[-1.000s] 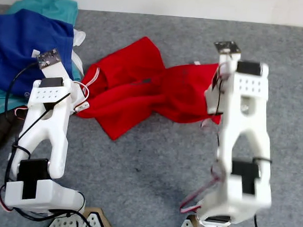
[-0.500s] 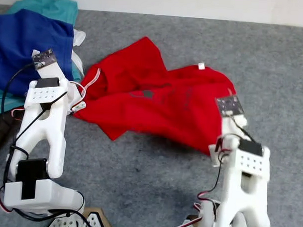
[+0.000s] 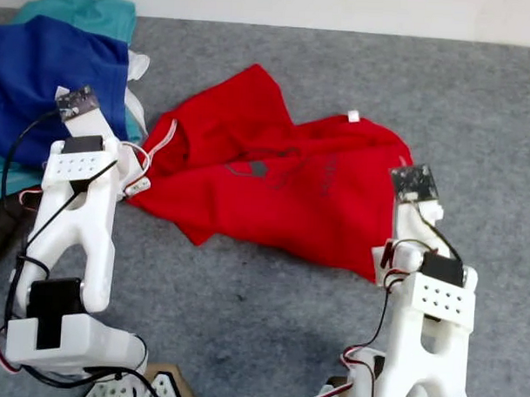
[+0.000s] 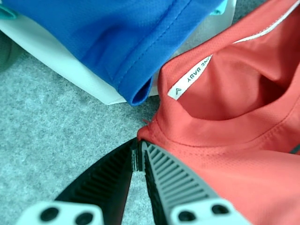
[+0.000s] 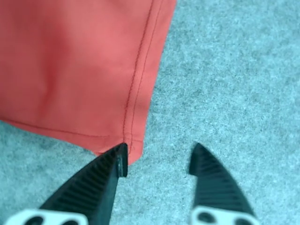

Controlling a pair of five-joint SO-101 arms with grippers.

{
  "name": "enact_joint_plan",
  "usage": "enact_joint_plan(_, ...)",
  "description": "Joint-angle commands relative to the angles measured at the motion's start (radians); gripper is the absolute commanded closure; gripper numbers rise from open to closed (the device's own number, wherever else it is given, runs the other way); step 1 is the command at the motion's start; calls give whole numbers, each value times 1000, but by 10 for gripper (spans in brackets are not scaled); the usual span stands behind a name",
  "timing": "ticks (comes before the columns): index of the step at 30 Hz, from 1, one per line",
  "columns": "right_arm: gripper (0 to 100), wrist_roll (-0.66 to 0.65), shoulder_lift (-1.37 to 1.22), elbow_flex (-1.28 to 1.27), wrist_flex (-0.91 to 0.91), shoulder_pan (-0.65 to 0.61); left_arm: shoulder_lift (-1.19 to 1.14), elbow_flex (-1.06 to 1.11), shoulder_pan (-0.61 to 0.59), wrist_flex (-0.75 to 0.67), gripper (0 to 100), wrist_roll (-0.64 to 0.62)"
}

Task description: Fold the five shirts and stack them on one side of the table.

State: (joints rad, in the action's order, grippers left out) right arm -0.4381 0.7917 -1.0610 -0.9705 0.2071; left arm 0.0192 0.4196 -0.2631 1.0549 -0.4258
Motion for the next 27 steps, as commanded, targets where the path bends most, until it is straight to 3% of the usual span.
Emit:
enact_joint_plan(1, 854, 63, 12, 45, 19, -50, 51, -2, -8, -6, 992, -2)
enact_joint_plan(11, 853, 150, -61, 36, 88, -97, 50, -5, -10, -6, 986, 46)
enact_joint_plan(18, 853, 180, -308, 36, 242, -97, 70, -41, -10, 9, 787, 41)
enact_joint_plan(22, 853, 212, -340, 35, 286, -96, 162, -101, 18, 199, 719, 46)
enact_joint_plan(27, 853, 212, -340, -2, 317, -94, 309, -93, 77, 370, 735, 49)
